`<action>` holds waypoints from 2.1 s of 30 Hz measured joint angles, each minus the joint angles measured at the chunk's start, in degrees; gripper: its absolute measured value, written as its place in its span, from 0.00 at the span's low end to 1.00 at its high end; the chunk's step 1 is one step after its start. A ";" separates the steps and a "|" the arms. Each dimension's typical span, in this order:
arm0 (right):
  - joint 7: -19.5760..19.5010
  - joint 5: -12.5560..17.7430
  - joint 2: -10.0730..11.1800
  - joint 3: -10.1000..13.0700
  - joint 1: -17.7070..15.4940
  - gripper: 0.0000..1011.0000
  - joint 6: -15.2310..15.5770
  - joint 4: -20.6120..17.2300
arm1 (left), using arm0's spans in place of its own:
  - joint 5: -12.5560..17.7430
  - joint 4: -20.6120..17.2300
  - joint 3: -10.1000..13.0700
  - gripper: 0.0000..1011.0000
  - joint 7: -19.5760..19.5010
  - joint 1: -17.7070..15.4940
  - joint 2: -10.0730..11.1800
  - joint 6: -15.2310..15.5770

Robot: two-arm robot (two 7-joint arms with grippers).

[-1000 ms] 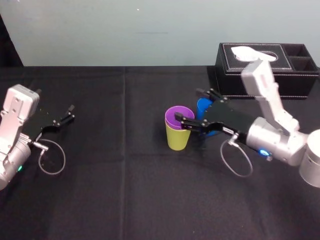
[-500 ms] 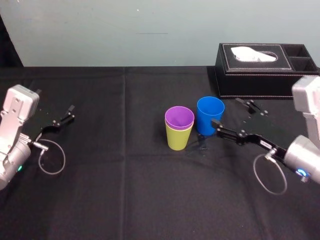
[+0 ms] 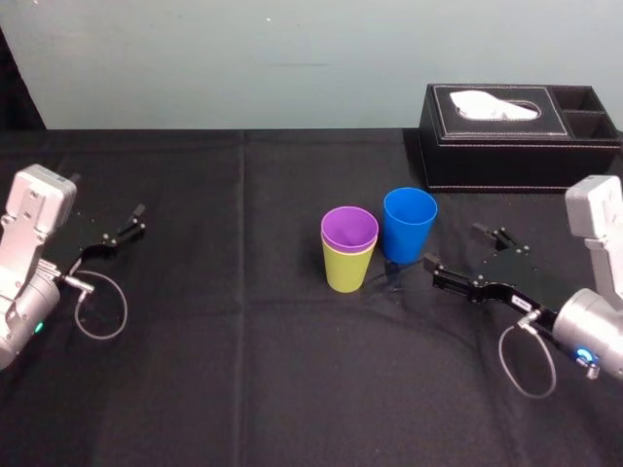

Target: Stack the three plastic cups sequentially using one hand.

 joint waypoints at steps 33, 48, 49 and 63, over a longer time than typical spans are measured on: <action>-4.90 -8.93 -9.80 -2.87 9.68 0.99 3.22 11.28 | 0.00 0.00 0.00 1.00 0.00 0.00 0.00 0.00; -3.22 -9.20 -11.19 -2.45 10.54 0.99 2.65 12.98 | 0.00 0.00 0.00 1.00 0.00 0.00 0.00 0.00; -3.07 -9.03 -11.27 -2.36 10.54 0.99 2.55 13.06 | 0.00 0.00 0.00 1.00 0.00 0.00 0.00 0.00; -1.99 -7.69 -11.73 -2.16 10.33 0.99 1.96 13.19 | 0.00 0.00 0.00 1.00 0.00 0.00 0.00 0.00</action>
